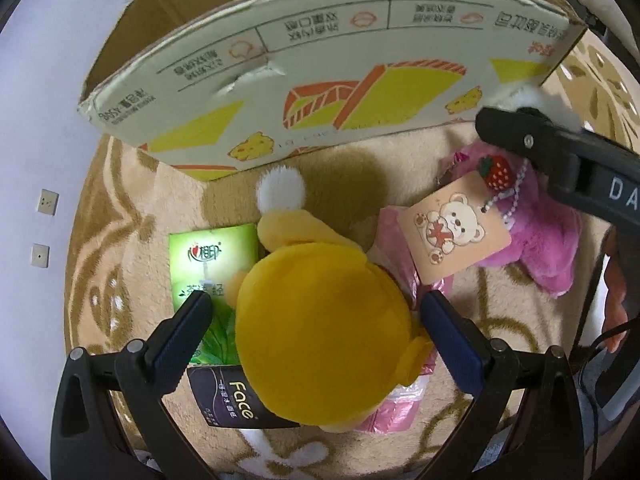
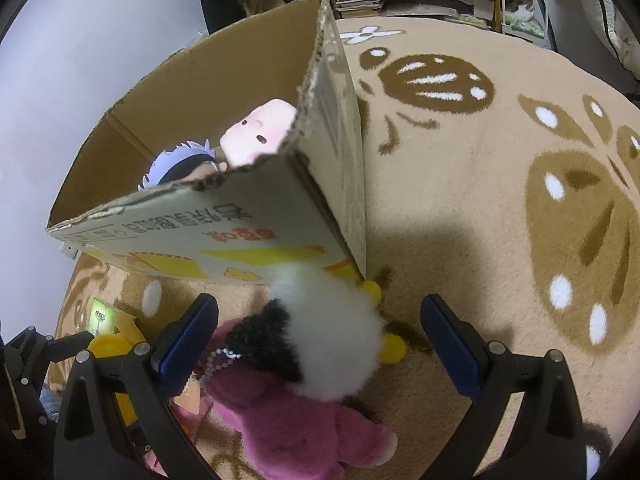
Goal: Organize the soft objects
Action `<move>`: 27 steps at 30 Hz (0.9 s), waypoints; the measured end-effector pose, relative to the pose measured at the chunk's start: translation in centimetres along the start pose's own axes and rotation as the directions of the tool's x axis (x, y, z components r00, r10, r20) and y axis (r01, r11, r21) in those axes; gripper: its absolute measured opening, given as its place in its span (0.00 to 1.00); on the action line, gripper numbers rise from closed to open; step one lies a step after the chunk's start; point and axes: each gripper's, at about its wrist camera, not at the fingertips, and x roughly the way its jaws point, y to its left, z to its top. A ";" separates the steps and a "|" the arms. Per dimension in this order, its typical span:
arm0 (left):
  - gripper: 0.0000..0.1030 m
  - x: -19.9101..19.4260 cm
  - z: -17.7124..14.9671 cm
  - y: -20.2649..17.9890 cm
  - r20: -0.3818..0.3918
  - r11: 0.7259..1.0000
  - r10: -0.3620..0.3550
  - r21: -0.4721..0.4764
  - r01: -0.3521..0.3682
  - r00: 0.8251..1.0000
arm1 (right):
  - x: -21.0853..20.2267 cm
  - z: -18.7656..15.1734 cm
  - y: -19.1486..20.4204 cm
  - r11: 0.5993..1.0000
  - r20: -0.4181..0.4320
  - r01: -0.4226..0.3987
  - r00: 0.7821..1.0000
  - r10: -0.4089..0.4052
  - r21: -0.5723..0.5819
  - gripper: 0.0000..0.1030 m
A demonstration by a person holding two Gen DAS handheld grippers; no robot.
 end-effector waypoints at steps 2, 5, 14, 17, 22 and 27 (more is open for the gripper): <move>1.00 0.2 0.1 -0.1 -0.004 1.000 -0.002 -0.007 0.002 1.000 | 0.2 0.0 -0.1 1.000 -0.005 0.004 1.000 -0.004 0.002 1.00; 1.00 0.2 -0.2 -0.1 -0.003 1.000 0.008 0.005 -0.008 1.000 | 0.2 -0.4 -0.3 1.000 -0.009 0.002 1.000 -0.001 0.006 1.00; 0.83 -0.5 -0.8 -1.2 0.002 0.999 -0.004 0.040 0.004 1.000 | 0.4 -0.5 -0.9 1.000 -0.007 -0.014 1.000 0.014 0.028 0.90; 0.74 -1.1 -1.3 -1.9 0.017 0.997 0.003 0.081 -0.004 1.000 | 0.4 -0.4 -0.8 0.999 -0.012 -0.028 1.000 0.029 0.032 0.79; 0.64 -1.8 -1.0 -1.7 0.030 0.998 -0.020 0.060 0.018 0.999 | 0.1 -0.4 -1.2 0.997 -0.026 -0.040 0.999 0.042 0.064 0.63; 0.61 -2.6 -1.0 -1.1 0.066 0.999 -0.014 0.043 0.011 0.998 | -0.1 -0.5 -2.0 0.995 -0.035 -0.048 0.998 0.051 0.091 0.56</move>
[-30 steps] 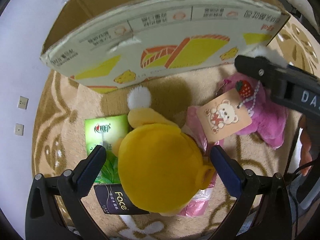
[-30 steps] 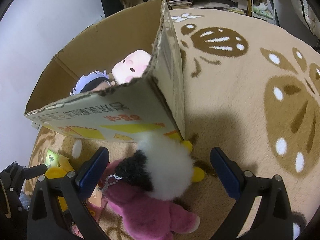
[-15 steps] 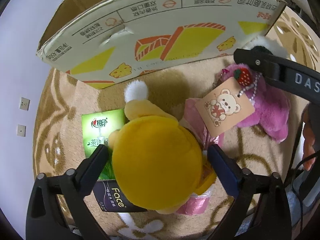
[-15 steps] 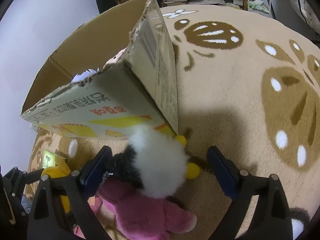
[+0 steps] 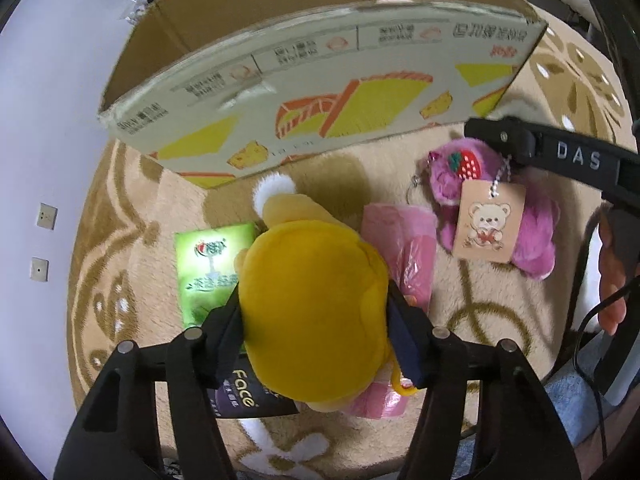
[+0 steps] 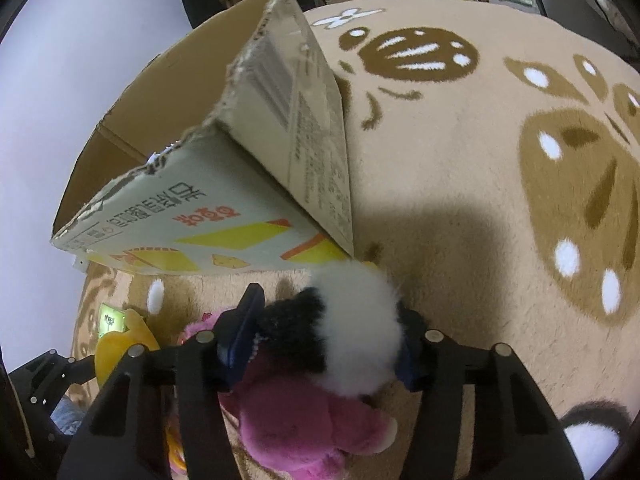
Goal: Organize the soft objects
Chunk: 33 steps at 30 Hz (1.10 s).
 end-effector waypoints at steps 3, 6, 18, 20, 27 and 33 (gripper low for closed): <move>0.60 -0.9 0.2 0.2 0.053 1.000 0.022 -0.015 -0.021 0.998 | -0.4 -0.1 -0.3 1.000 0.004 0.010 1.000 -0.010 -0.009 0.53; 0.60 -1.9 0.4 0.6 0.082 0.999 0.010 -0.045 -0.006 0.997 | -0.8 -0.2 -0.3 1.000 0.010 0.011 1.000 -0.010 -0.011 0.51; 0.60 -4.4 0.9 2.8 0.172 0.992 0.039 -0.127 -0.017 0.984 | -5.6 -0.4 1.4 0.998 0.119 -0.036 0.992 0.042 -0.052 0.51; 0.60 -4.8 0.9 3.3 0.186 0.989 0.042 -0.147 -0.015 0.982 | -6.3 -0.6 1.8 0.997 0.131 -0.043 0.990 0.052 -0.070 0.51; 0.60 -6.9 0.9 5.0 0.245 0.982 0.064 -0.187 -0.017 0.967 | -7.9 -1.0 4.1 0.991 0.175 -0.064 0.981 0.084 -0.121 0.50; 0.60 -8.6 1.3 5.8 0.316 0.979 0.089 -0.201 -0.025 0.944 | -9.3 -0.7 5.7 0.981 0.222 -0.087 0.967 0.124 -0.171 0.50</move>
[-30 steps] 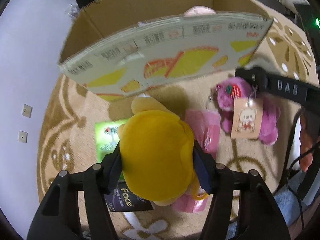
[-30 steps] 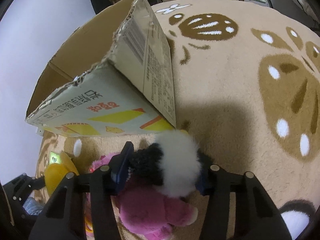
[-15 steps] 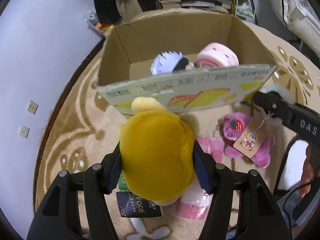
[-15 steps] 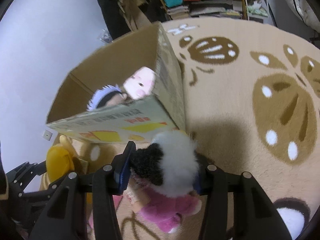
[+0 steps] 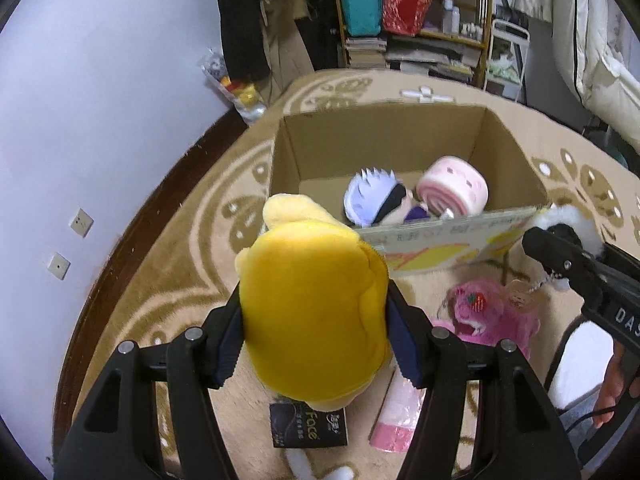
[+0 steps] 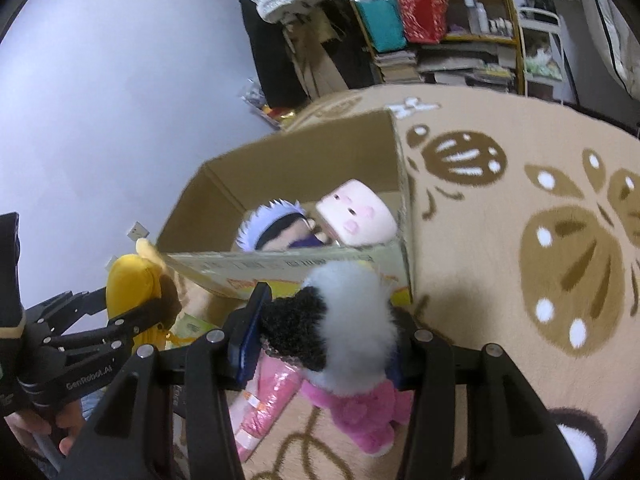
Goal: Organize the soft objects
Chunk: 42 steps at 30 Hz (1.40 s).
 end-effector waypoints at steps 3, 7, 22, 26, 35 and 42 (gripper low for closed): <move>0.60 -1.3 0.4 0.3 0.060 1.000 0.018 -0.021 -0.017 0.998 | -0.9 0.5 0.9 1.000 0.030 -0.017 0.999 0.018 -0.025 0.51; 0.60 -2.6 1.3 0.5 0.105 0.999 0.027 -0.031 -0.024 0.994 | -1.5 1.3 1.8 0.998 0.061 -0.042 0.997 0.044 -0.047 0.51; 0.61 -2.3 5.9 2.5 0.235 0.998 -0.012 -0.050 0.025 0.972 | -2.7 3.4 3.9 0.987 0.228 -0.044 0.970 0.079 -0.154 0.51; 0.61 -1.6 6.1 2.6 0.247 0.998 -0.012 -0.055 0.026 0.969 | -2.5 4.1 4.1 0.985 0.249 -0.040 0.965 0.082 -0.168 0.51; 0.61 0.4 6.9 1.9 0.236 0.999 -0.014 -0.041 0.024 0.972 | -0.9 5.1 4.2 0.979 0.239 -0.022 0.968 0.071 -0.201 0.51; 0.61 1.3 6.9 1.3 0.246 0.997 -0.027 -0.064 0.044 0.969 | -0.8 5.9 4.0 0.979 0.264 -0.019 0.962 0.074 -0.205 0.51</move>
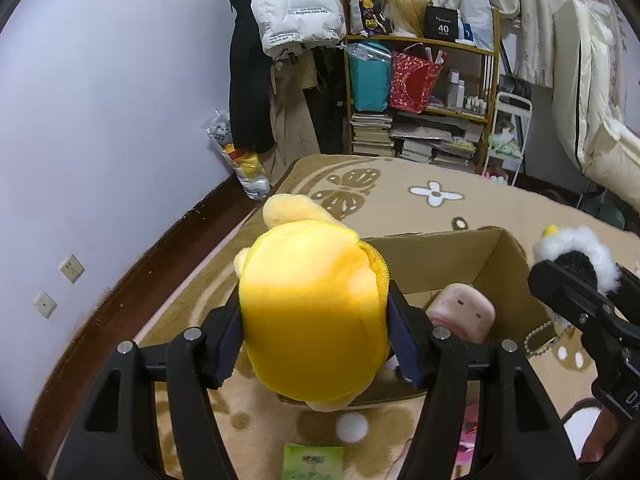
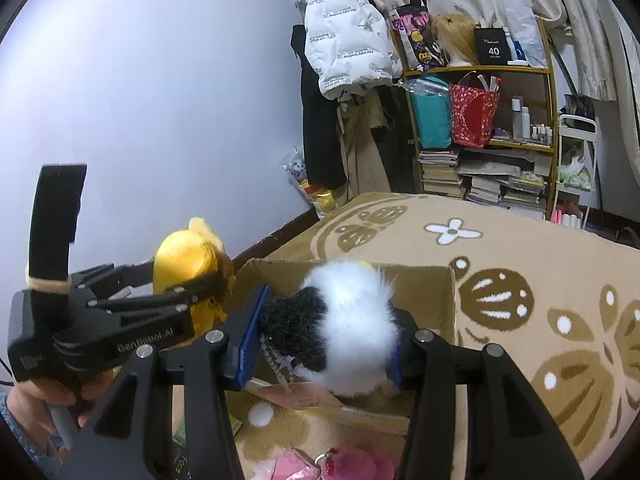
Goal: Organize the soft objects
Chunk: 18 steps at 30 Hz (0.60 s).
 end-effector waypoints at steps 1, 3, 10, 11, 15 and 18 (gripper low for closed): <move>0.61 0.2 -0.2 -0.2 0.002 1.000 -0.006 -0.001 0.006 1.000 | 0.0 0.1 -0.1 1.000 0.007 0.003 1.000 -0.003 -0.001 0.51; 0.61 0.7 -0.4 -0.5 -0.010 1.000 0.001 0.012 -0.001 1.000 | 0.2 0.0 -0.3 1.000 0.012 0.009 1.000 -0.009 0.002 0.52; 0.62 2.6 -1.4 -0.7 -0.059 1.000 -0.005 -0.008 0.004 0.998 | 1.9 -0.8 -1.4 0.999 -0.044 0.034 0.998 -0.033 0.027 0.52; 0.64 2.5 -1.4 -0.6 -0.056 1.000 0.001 -0.007 -0.001 0.998 | 2.1 -0.9 -1.5 0.999 -0.052 0.036 0.998 -0.035 0.029 0.53; 0.70 2.7 -1.5 -0.6 -0.058 1.000 0.012 -0.015 -0.012 0.998 | 2.8 -1.3 -1.8 0.999 -0.078 0.040 0.996 -0.038 0.031 0.55; 0.77 2.9 -1.6 -0.6 -0.066 1.000 0.029 -0.010 -0.030 0.997 | 3.1 -1.5 -2.0 0.998 -0.088 0.059 0.995 -0.056 0.034 0.56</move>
